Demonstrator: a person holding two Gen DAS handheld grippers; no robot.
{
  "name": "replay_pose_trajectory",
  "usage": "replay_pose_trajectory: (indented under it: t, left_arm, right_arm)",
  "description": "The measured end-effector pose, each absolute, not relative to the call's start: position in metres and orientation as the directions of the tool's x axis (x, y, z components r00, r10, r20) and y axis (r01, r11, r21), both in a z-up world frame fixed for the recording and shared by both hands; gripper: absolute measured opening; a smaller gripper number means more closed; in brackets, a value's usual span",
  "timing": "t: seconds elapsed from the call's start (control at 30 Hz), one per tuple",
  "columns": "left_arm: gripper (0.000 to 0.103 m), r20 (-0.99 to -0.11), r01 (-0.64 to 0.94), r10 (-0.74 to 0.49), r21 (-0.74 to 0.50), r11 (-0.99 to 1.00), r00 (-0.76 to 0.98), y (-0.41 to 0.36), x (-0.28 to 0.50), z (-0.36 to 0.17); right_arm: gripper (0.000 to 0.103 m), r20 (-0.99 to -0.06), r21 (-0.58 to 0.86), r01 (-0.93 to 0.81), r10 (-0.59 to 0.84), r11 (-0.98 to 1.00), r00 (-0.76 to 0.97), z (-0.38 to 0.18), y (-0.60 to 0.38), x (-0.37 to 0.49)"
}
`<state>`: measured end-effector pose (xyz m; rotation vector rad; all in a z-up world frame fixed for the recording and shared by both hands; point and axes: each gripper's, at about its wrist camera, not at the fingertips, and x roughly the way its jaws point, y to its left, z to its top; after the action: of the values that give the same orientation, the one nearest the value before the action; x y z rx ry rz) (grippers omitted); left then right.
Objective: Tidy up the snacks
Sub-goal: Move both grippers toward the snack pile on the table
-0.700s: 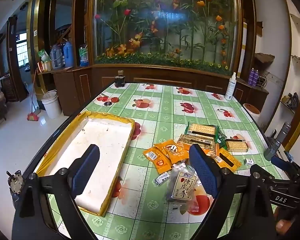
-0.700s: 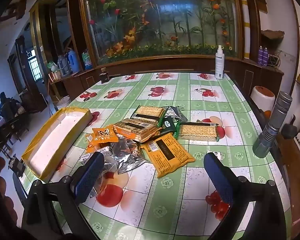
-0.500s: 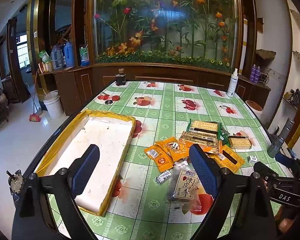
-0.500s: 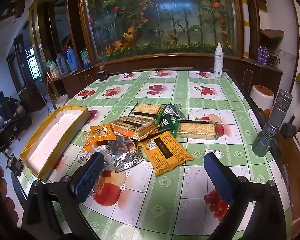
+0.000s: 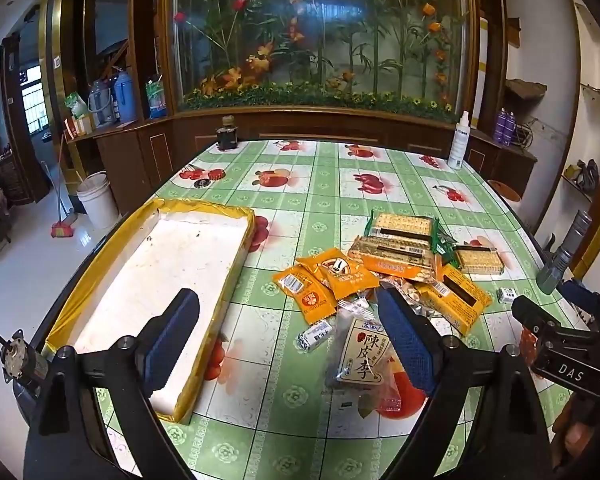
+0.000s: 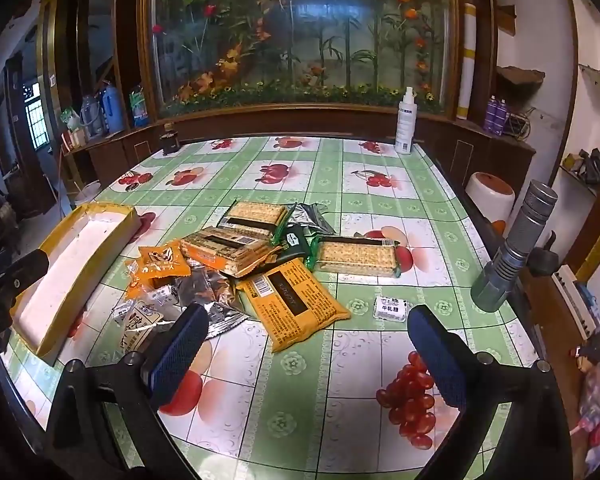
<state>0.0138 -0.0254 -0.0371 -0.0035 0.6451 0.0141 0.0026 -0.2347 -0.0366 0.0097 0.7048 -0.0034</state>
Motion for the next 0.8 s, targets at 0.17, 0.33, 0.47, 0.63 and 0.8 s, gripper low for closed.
replay_pose_trajectory:
  t: [0.17, 0.33, 0.47, 0.63, 0.8]
  left_arm:
    - [0.092, -0.618, 0.008, 0.003, 0.014, 1.000, 0.786, -0.031, 0.012, -0.044]
    - [0.092, -0.655, 0.029, -0.015, 0.010, 1.000, 0.755, -0.034, 0.012, -0.058]
    - [0.092, -0.685, 0.046, -0.037, -0.005, 0.999, 0.727, -0.034, 0.012, -0.070]
    - [0.092, -0.714, 0.085, -0.069, -0.014, 0.996, 0.697, -0.035, 0.009, -0.084]
    - [0.092, -0.727, 0.123, -0.089, -0.007, 0.992, 0.681, -0.043, 0.010, -0.090]
  right_arm:
    - [0.101, -0.653, 0.001, 0.008, -0.006, 1.000, 0.758, -0.039, -0.237, 0.002]
    - [0.101, -0.658, 0.011, 0.007, 0.002, 1.000, 0.753, -0.043, -0.243, 0.000]
    - [0.101, -0.662, 0.011, 0.008, 0.001, 1.000, 0.749, -0.047, -0.247, -0.002]
    - [0.101, -0.667, 0.016, 0.008, 0.004, 1.000, 0.745, -0.052, -0.252, -0.004]
    - [0.101, -0.677, 0.029, 0.013, 0.010, 0.999, 0.736, -0.057, -0.257, -0.004]
